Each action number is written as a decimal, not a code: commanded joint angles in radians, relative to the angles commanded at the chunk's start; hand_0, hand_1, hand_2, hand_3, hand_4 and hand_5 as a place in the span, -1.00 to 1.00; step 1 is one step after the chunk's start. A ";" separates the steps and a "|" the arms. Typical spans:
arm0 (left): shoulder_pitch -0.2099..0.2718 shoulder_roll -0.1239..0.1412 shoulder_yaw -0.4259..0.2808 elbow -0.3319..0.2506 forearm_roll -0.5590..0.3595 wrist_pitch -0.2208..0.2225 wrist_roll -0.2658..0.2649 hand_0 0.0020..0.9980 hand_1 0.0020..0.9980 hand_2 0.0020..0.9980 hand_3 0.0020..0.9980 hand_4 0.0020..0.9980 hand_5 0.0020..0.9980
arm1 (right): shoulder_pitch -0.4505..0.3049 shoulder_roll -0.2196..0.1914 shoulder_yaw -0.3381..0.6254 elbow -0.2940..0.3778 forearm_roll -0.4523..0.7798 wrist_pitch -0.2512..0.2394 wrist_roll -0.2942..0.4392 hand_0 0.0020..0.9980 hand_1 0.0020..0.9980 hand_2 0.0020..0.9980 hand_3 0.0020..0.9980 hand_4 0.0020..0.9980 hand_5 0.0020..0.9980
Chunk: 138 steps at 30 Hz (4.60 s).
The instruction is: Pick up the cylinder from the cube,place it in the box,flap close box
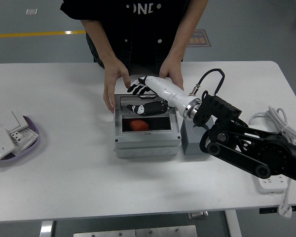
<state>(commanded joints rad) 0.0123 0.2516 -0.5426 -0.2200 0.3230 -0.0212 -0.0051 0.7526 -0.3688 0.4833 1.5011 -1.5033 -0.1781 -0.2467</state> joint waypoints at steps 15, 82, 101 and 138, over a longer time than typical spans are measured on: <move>0.007 -0.003 -0.013 0.001 0.006 0.001 0.002 0.19 0.27 0.28 0.33 0.56 -0.54 | -0.124 -0.024 0.000 0.056 0.126 -0.058 0.032 0.27 0.27 0.31 0.36 0.50 -0.22; 0.035 0.003 -0.035 -0.006 0.035 0.041 0.044 0.19 0.27 0.27 0.31 0.49 -0.54 | -0.482 -0.062 0.691 -0.036 0.465 0.037 0.384 0.40 0.33 0.32 0.32 0.45 -0.39; 0.016 0.013 -0.052 -0.008 0.051 0.041 0.045 0.19 0.27 0.27 0.30 0.47 -0.55 | -0.526 -0.063 0.742 -0.029 0.471 0.025 0.400 0.38 0.31 0.31 0.31 0.48 -0.41; 0.025 -0.013 -0.052 -0.011 0.064 0.044 0.045 0.19 0.27 0.26 0.30 0.47 -0.55 | -0.523 -0.048 0.719 -0.054 0.454 0.009 0.412 0.38 0.29 0.29 0.30 0.46 -0.40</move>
<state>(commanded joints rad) 0.0372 0.2381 -0.5947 -0.2307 0.3874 0.0225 0.0397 0.2296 -0.4171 1.2021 1.4474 -1.0491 -0.1693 0.1648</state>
